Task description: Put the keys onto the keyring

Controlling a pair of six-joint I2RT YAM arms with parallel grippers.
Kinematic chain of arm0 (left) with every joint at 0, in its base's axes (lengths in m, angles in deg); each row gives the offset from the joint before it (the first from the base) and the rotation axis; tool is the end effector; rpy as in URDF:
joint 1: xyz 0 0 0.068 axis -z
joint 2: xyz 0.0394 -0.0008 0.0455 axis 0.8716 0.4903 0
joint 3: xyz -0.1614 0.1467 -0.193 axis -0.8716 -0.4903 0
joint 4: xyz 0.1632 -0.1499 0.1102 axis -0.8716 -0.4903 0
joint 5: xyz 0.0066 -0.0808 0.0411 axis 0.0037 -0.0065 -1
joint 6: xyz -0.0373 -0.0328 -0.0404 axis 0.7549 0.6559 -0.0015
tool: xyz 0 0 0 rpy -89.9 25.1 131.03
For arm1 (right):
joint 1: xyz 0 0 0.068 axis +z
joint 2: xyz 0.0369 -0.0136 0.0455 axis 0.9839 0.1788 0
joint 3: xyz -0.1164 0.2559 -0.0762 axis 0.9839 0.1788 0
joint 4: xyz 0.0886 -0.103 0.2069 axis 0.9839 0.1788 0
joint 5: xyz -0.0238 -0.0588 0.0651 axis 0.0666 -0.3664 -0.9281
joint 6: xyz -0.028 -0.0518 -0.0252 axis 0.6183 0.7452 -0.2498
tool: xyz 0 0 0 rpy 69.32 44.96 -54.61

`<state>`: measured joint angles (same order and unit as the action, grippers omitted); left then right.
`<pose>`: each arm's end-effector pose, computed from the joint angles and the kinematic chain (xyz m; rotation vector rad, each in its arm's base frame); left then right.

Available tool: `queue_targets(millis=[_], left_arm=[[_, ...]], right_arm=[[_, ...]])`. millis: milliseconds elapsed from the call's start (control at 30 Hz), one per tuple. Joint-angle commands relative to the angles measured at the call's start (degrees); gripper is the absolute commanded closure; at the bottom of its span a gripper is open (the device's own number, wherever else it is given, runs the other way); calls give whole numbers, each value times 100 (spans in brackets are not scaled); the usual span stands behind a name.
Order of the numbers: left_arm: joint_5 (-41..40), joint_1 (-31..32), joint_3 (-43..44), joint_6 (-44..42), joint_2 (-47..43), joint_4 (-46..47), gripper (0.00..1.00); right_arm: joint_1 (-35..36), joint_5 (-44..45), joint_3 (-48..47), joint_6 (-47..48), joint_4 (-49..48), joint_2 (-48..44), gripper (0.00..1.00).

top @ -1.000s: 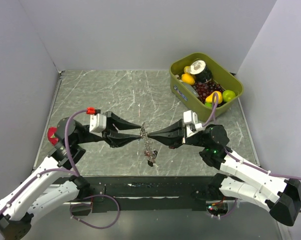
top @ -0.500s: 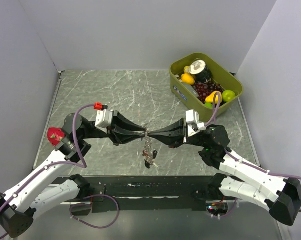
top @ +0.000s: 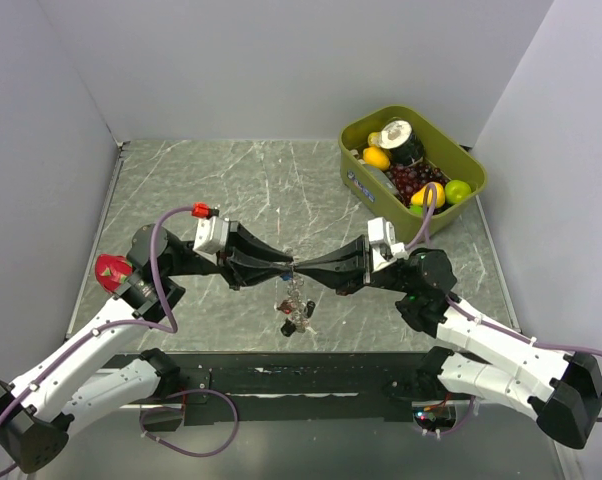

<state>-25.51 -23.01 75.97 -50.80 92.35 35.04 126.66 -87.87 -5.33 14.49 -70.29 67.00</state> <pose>0.1082 -0.1332 0.4086 1.0910 1.0362 -1.3126 0.0980 0.1515 0.3865 -0.9706 0.8163 1.2608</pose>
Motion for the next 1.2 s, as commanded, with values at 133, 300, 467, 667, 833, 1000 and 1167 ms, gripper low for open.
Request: queue_targets(millis=[133,300,467,667,833,1000,1167], left_arm=[[190,-1,307,-204,102,-135,99],[-169,-1,272,-441,-30,-364,99],[-724,-1,132,-967,-249,-1057,99],[-1163,-10,-325,-1162,-635,-1376,99],[-1489,-97,-651,-1127,-1023,-1542,99],[-1691,-273,-871,-1153,-1330,-1762,99],[-2060,-475,-1038,-1224,-1594,-2052,99]], right_arm=[[-29,11,-119,-32,-555,-31,100],[-29,423,21,-102,-310,-215,82],[-29,1291,408,135,252,-716,20],[-64,2005,620,487,2035,-1367,0],[-99,2918,260,39,3828,-1052,0],[-99,3201,136,-347,4893,-183,0],[-21,3350,-399,-515,5719,925,4]])
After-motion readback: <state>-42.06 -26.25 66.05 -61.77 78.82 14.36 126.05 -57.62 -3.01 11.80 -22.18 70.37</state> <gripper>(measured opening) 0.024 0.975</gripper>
